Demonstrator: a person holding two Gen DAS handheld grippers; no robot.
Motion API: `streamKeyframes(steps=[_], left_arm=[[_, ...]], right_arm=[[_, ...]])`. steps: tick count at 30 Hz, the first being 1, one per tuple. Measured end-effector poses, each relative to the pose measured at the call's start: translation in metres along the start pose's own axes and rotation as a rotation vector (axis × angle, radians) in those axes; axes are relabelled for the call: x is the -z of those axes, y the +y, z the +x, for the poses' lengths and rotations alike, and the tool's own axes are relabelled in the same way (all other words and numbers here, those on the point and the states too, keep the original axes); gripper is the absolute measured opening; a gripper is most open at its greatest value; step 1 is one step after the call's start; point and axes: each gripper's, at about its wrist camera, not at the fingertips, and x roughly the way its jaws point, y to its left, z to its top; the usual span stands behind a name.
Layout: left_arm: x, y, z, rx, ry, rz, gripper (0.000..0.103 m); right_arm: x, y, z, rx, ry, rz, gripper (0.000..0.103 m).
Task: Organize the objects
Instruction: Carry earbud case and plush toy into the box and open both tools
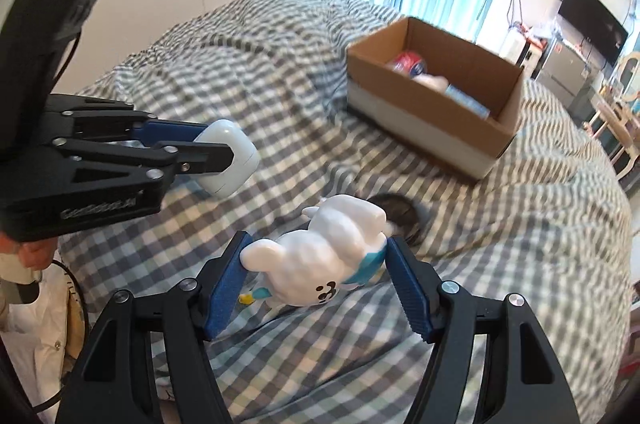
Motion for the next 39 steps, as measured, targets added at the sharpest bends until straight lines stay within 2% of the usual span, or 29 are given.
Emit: streamKeyframes(steps=[7,19,28,35,39], left_arm=[[-0.033,0.0,-0.002,-0.008,-0.056,-0.01,0.025],[-0.122,0.009,0.009,-0.03,-0.141,-0.013,0.025],[-0.193,0.011,0.047,-0.017,-0.169,0.018,0.025],[-0.229,0.006,0.099,-0.03,-0.134,0.06,0.025],[-0.241,-0.004,0.13,-0.04,-0.109,0.099,0.023]], right_arm=[[-0.023,-0.018,-0.015,0.055,-0.043,-0.014,0.068],[-0.098,-0.073,-0.012,0.128,-0.127,-0.004,0.068],[-0.161,-0.116,0.016,0.163,-0.183,-0.001,0.068],[-0.188,-0.159,0.061,0.178,-0.162,0.023,0.068],[-0.196,-0.184,0.091,0.154,-0.141,0.048,0.068]])
